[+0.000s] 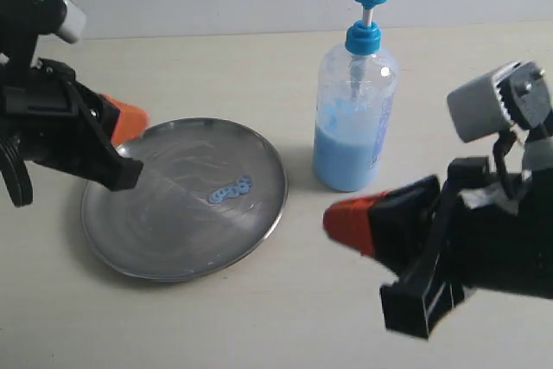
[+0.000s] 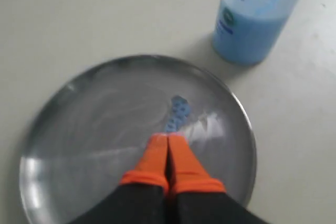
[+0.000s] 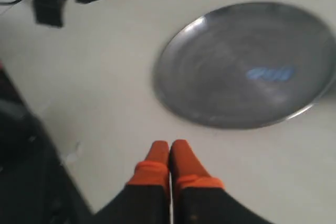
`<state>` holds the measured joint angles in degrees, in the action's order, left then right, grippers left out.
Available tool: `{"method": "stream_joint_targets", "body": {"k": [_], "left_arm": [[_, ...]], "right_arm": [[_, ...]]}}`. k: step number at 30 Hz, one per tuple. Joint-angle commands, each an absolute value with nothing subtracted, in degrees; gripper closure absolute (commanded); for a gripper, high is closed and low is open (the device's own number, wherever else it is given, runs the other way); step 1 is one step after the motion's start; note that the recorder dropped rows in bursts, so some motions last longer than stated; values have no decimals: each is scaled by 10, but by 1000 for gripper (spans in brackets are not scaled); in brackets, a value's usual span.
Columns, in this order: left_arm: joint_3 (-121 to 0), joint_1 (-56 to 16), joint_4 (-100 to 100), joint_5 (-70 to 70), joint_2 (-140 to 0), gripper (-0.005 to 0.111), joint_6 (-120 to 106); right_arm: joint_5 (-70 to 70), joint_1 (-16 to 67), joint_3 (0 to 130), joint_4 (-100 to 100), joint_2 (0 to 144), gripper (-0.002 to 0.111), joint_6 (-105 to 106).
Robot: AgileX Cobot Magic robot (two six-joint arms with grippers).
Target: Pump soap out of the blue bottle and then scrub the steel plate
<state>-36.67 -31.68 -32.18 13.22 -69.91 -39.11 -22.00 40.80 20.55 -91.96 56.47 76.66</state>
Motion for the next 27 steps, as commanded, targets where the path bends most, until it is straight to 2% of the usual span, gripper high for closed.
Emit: {"method": "stream_joint_targets", "body": {"k": [1, 5, 9, 18, 27], "left_arm": [[-366, -319, -353, 212, -721, 107, -383], [-366, -319, -384, 262, -748, 107, -354], [-366, -319, -384, 287, -788, 107, -291], [-384, -319, -399, 256, -891, 107, -268], [-491, -319, -388, 260, -989, 107, -268]], "right_arm": [[-337, 407, 235, -576, 605, 108, 469], [-389, 407, 301, -224, 631, 108, 174], [-429, 407, 354, 0, 626, 108, 38], [-378, 407, 335, 216, 574, 108, -207], [-337, 407, 323, 221, 496, 108, -216]]}}
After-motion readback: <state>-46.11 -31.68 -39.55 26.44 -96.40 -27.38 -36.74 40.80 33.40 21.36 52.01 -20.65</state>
